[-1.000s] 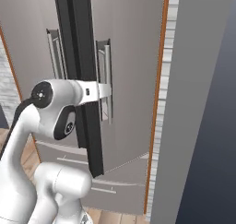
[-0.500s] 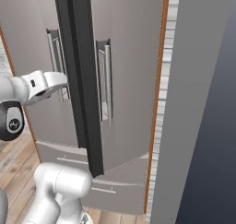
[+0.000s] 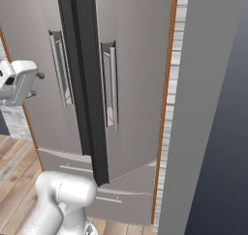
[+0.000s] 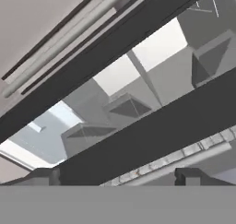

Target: There is a bowl on the dining counter. Grab a lemon wedge from the fridge and place it in the bowl. Then get the liquor bottle and glass cup from the cabinet and place them next to the bowl.

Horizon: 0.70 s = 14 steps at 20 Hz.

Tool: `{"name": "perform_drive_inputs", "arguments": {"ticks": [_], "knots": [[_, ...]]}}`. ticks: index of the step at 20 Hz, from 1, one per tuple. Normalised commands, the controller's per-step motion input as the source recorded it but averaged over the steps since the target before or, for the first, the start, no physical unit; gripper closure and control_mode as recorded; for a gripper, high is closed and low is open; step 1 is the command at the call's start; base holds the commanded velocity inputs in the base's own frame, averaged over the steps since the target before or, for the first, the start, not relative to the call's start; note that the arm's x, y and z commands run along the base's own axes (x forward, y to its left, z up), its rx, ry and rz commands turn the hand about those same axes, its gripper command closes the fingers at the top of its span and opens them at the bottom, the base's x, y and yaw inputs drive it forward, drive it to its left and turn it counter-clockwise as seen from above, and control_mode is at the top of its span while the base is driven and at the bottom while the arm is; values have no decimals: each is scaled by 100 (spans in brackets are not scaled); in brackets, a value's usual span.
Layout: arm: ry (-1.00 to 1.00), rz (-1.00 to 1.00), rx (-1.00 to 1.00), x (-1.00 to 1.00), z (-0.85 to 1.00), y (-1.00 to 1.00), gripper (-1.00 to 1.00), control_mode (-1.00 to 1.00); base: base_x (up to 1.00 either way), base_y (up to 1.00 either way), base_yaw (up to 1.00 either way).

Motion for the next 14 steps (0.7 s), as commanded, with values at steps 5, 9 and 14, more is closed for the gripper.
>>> {"name": "perform_drive_inputs", "arguments": {"ticks": [5, 9, 14], "knots": [[4, -14, -16, 67, -15, 10, -100, -100, 0, 0, 0], [0, -7, -7, 37, -33, -4, -100, -100, 0, 0, 0], [2, 0, 0, 56, -13, -20, -100, -100, 0, 0, 0]]}}
